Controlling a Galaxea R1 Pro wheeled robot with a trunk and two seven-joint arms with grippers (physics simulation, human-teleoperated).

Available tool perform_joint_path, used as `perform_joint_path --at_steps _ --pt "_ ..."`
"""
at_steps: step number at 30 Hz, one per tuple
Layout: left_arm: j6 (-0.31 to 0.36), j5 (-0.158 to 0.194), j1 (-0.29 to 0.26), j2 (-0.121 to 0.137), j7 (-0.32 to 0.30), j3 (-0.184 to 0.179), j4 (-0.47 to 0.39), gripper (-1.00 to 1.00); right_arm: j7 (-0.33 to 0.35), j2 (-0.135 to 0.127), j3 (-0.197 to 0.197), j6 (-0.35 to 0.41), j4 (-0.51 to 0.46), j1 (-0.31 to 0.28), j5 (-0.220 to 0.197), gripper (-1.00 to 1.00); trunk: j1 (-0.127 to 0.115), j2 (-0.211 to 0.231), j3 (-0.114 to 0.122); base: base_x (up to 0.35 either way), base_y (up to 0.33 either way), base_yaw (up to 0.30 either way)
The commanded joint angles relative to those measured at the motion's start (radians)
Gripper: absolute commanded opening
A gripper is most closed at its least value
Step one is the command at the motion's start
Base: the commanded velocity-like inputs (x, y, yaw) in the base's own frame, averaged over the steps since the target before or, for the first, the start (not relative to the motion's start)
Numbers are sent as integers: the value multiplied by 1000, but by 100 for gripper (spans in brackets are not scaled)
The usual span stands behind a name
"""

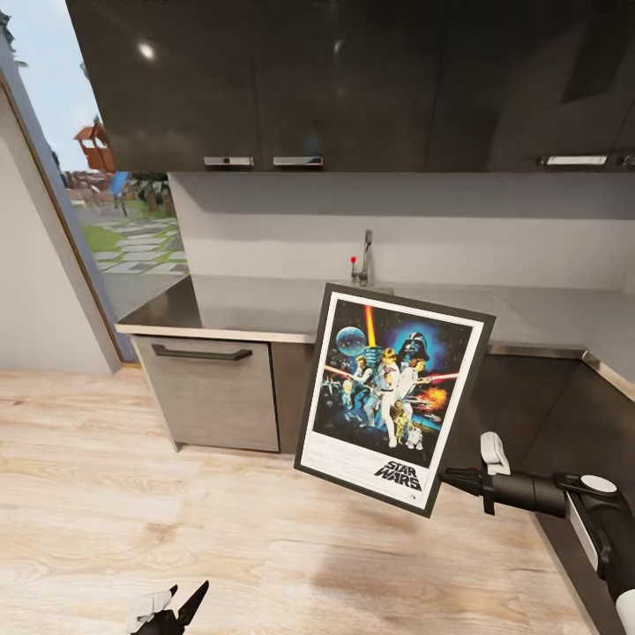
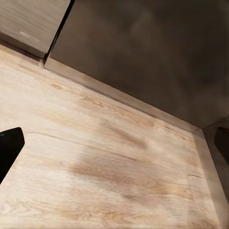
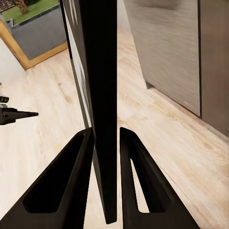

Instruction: Pick up the poster from the kitchen countertop and hang it on one of the wall nails in the kitchen.

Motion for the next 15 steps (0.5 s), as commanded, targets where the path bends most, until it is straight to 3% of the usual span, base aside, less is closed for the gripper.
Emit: perform_joint_path --at_steps 1,15 --pt "-4 8 -1 0 -2 -9 1 100 8 1 -2 14 -1 -1 5 -100 -4 7 2 0 0 0" --pt "-4 8 -1 -1 -2 -10 1 100 8 2 -1 13 -2 1 5 -100 -58 105 46 0 0 0"
